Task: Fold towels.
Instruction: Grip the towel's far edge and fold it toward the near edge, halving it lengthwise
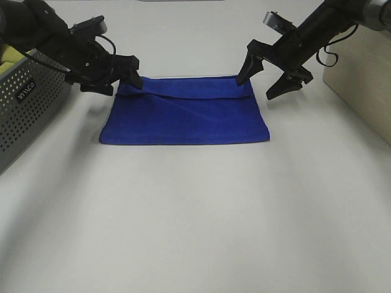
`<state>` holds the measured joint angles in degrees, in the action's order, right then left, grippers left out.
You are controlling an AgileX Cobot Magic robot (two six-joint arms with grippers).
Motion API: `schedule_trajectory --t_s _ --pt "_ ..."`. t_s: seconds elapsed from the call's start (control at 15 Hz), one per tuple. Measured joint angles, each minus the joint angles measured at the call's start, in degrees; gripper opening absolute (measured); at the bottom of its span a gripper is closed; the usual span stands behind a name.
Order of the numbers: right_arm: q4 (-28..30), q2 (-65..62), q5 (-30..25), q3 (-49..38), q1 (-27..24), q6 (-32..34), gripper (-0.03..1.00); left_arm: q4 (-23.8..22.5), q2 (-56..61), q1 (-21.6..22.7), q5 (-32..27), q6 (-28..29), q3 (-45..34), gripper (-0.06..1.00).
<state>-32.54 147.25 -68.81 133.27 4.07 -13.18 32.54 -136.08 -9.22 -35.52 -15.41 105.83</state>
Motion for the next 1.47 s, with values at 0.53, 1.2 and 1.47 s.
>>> schedule_trajectory --t_s 0.53,1.2,1.47 --pt "6.4 -6.3 -0.6 -13.9 -0.5 1.5 0.83 -9.2 0.0 0.5 -15.9 15.4 -0.2 0.69" --pt "6.6 -6.4 3.3 -17.3 -0.5 0.5 0.83 -3.3 -2.4 3.2 -16.2 14.8 -0.6 0.68" --pt "5.9 -6.4 5.0 -17.3 -0.3 0.1 0.81 3.0 -3.6 2.9 -15.4 12.8 -0.5 0.62"
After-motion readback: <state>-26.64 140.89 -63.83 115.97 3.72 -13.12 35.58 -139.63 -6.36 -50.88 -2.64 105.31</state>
